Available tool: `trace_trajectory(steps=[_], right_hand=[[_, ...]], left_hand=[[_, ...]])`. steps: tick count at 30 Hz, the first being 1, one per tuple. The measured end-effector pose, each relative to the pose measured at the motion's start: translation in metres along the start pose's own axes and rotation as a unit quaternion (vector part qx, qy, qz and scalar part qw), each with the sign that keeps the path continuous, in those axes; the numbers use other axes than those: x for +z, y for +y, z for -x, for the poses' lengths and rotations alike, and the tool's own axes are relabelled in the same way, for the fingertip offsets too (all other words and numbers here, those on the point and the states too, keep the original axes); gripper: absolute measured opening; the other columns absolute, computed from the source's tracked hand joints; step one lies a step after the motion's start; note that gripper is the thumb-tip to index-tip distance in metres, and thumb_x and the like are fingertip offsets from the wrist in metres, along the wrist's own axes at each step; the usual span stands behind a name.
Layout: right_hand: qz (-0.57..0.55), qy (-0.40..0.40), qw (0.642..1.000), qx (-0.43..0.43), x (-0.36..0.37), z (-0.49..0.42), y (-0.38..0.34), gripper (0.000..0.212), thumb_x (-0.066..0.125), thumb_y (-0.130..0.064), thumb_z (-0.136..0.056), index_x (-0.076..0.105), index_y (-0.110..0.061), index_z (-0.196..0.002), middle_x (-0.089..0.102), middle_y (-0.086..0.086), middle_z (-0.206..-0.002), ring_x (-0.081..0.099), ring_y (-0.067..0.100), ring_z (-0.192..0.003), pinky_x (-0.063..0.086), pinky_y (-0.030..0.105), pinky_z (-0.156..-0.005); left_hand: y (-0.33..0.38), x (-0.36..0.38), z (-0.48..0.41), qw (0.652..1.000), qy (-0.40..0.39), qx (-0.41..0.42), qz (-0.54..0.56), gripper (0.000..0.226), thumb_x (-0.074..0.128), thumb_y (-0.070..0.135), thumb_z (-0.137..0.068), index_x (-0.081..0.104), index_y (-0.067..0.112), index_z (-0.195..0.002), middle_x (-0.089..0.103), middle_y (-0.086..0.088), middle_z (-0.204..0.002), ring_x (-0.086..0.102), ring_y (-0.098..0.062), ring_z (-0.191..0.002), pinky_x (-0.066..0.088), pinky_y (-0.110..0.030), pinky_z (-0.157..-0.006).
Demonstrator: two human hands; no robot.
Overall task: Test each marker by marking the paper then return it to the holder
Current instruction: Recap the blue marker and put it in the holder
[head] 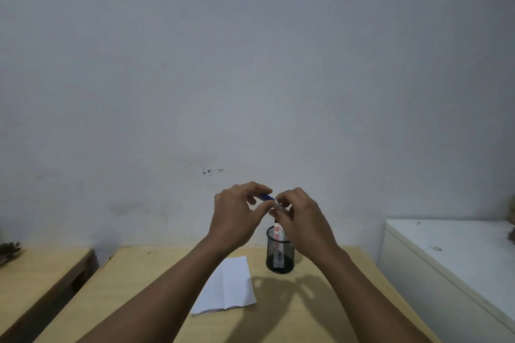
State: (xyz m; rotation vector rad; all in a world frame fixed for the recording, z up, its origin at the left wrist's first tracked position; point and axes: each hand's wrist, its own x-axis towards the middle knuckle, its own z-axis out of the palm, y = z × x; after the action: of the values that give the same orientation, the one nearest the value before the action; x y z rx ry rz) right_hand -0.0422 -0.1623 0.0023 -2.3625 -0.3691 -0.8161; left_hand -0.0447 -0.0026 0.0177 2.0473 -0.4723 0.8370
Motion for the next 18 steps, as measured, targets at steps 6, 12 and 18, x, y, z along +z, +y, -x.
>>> trace_trajectory(steps=[6, 12, 18], right_hand=[[-0.112, 0.033, 0.988, 0.098, 0.017, -0.044, 0.054, 0.013, 0.065, -0.021, -0.095, 0.064, -0.017, -0.108, 0.068, 0.0, -0.097, 0.063, 0.006, -0.076, 0.047, 0.021, -0.065], [-0.123, -0.023, 0.981, 0.152, 0.051, -0.069, 0.105, 0.058, 0.06, -0.012, -0.098, 0.033, -0.033, -0.145, 0.069, 0.003, -0.089, 0.067, 0.013, -0.076, 0.049, 0.022, -0.061], [-0.068, -0.101, 0.98, 0.156, 0.093, -0.073, 0.153, 0.05, 0.06, -0.022, -0.096, 0.036, -0.042, -0.136, 0.067, 0.005, -0.073, 0.064, 0.02, -0.065, 0.054, 0.041, -0.06]], left_hand=[[-0.033, 0.043, -0.03, 0.997, -0.043, -0.048, -0.042, 0.037, 0.07, 0.051, -0.083, 0.066, 0.035, -0.116, 0.073, 0.017, -0.097, 0.065, -0.001, -0.084, 0.053, -0.049, -0.089], [-0.083, 0.108, -0.063, 0.971, -0.153, -0.144, -0.109, 0.044, 0.063, 0.05, -0.089, 0.059, 0.028, -0.127, 0.068, 0.009, -0.122, 0.063, -0.015, -0.107, 0.046, -0.051, -0.1], [-0.124, 0.171, -0.087, 0.951, -0.207, -0.206, -0.097, 0.045, 0.055, 0.046, -0.095, 0.054, 0.021, -0.132, 0.064, 0.0, -0.13, 0.06, -0.023, -0.116, 0.044, -0.052, -0.102]])
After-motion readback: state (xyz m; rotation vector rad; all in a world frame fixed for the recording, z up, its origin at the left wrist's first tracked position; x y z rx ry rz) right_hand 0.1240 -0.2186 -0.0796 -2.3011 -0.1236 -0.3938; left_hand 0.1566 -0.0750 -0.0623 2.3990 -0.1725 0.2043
